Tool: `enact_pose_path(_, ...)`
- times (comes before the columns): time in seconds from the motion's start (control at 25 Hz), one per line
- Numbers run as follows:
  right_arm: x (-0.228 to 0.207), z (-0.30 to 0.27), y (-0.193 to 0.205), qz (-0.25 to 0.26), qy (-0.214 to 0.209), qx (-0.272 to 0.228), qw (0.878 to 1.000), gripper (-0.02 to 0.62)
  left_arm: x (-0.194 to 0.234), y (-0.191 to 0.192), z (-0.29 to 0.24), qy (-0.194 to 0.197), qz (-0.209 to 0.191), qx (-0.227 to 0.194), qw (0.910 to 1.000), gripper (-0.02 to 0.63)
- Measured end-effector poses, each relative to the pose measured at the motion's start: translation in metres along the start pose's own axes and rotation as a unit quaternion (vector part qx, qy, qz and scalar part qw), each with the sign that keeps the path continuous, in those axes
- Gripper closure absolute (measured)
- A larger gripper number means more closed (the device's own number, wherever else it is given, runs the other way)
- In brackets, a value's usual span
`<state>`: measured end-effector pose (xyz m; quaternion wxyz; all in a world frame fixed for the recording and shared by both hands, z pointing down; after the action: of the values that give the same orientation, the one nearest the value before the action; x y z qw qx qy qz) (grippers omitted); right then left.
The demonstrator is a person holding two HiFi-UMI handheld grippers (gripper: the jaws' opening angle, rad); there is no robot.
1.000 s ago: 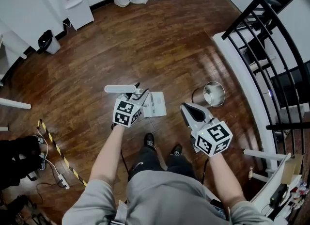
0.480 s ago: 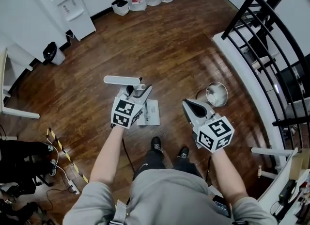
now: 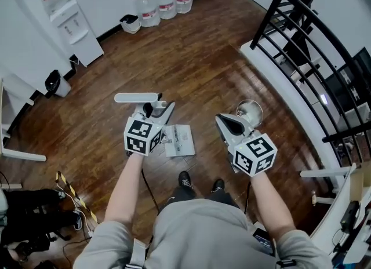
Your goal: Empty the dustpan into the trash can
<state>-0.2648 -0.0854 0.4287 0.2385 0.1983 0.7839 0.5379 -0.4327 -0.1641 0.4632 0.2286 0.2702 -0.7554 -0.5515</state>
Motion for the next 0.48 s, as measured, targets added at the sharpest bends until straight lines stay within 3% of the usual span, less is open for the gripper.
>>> enact_pose_path(0.2, -0.029, 0.026, -0.005, -0.006, 0.049, -0.011, 0.999, 0.595, -0.02, -0.026, -0.027, 0.026, -0.008, 0.008, 0.9996, 0.411)
enact_pose_path(0.48, -0.092, 0.095, -0.014, -0.022, 0.105, -0.044, 0.993, 0.595, -0.083, -0.084, -0.086, 0.056, -0.044, -0.007, 0.9974, 0.411)
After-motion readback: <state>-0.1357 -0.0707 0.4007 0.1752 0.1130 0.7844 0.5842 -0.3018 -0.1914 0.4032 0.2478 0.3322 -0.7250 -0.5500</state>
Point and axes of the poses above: the fingertips, and each gripper's own axes: z backward along the fingers, x to its left, y out of its underside, the point moved 2 cm from there along z, backward along the fingers, and after that the axes turned 4 degrees about y, right-handed, at the moved point
